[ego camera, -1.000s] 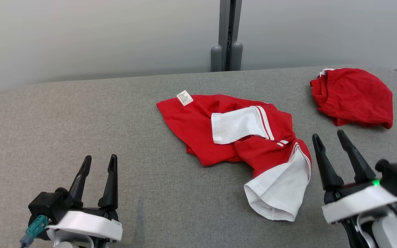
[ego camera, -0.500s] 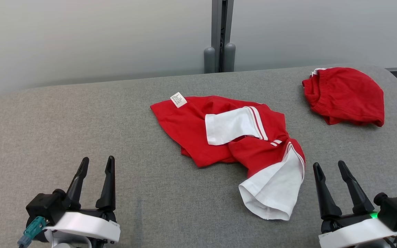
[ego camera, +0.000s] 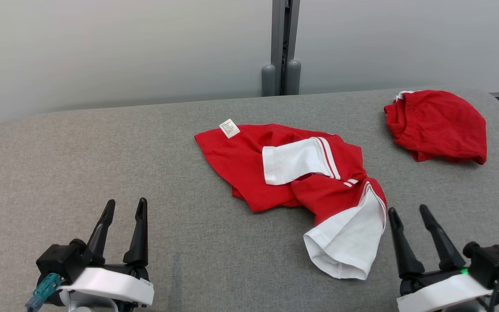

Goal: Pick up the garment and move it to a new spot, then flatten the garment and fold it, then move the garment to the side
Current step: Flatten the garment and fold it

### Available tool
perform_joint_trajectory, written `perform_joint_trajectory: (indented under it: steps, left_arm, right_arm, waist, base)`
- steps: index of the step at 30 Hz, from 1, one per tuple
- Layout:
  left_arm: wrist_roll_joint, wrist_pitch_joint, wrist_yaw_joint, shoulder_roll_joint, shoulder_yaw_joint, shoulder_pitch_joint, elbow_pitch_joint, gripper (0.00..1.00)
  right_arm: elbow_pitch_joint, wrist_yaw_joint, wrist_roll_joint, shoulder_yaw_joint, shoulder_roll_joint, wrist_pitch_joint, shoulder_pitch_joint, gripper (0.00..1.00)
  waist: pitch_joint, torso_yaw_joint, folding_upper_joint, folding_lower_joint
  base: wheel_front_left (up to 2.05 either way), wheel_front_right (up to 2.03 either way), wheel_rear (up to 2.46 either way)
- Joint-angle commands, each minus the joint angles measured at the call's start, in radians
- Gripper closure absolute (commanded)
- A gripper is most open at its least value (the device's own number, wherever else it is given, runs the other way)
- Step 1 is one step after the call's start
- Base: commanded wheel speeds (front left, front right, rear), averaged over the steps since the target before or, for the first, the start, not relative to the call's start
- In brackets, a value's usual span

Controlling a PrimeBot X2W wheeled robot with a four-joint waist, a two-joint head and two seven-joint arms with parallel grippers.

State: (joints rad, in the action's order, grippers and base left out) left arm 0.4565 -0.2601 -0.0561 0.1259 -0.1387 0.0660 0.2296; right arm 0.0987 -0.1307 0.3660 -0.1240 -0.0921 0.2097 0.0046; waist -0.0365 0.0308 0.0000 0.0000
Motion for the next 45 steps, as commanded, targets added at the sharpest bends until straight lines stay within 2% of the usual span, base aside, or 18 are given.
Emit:
perform_joint_trajectory:
  steps: [1,16,30,38,45]
  left_arm:
    - [0.0,-0.005,0.001,0.005,0.002,0.005,0.001,0.0]
    - [0.004,-0.005,0.001,0.002,-0.002,0.014,0.006,0.0]
    - [0.006,-0.005,-0.007,-0.008,-0.014,0.035,0.015,0.0]
    - [0.004,-0.006,-0.011,-0.016,-0.015,0.049,0.025,0.0]
    - [0.0,-0.006,-0.017,-0.021,-0.015,0.047,0.032,0.0]
  right_arm:
    - [0.002,0.0,-0.004,-0.007,-0.006,-0.013,-0.003,0.0]
    - [0.006,0.0,-0.013,-0.036,-0.022,-0.049,-0.016,0.0]
    - [0.172,0.0,0.066,-0.092,0.02,-0.279,-0.072,0.0]
    - [0.265,0.0,0.135,-0.103,0.04,-0.343,-0.14,0.0]
    - [0.356,0.0,0.201,-0.156,0.038,-0.338,-0.19,0.0]
  waist:
    - [0.001,0.0,0.0,0.0]
    - [-0.004,-0.013,0.0,0.0]
    - [-0.034,-0.06,0.0,0.0]
    - [-0.043,-0.089,0.0,0.0]
    - [-0.041,-0.122,0.0,0.0]
  base:
    - [0.0,0.0,0.0]
    - [0.0,0.0,0.0]
    - [0.0,0.0,0.0]
    - [0.0,0.0,0.0]
    - [0.0,0.0,0.0]
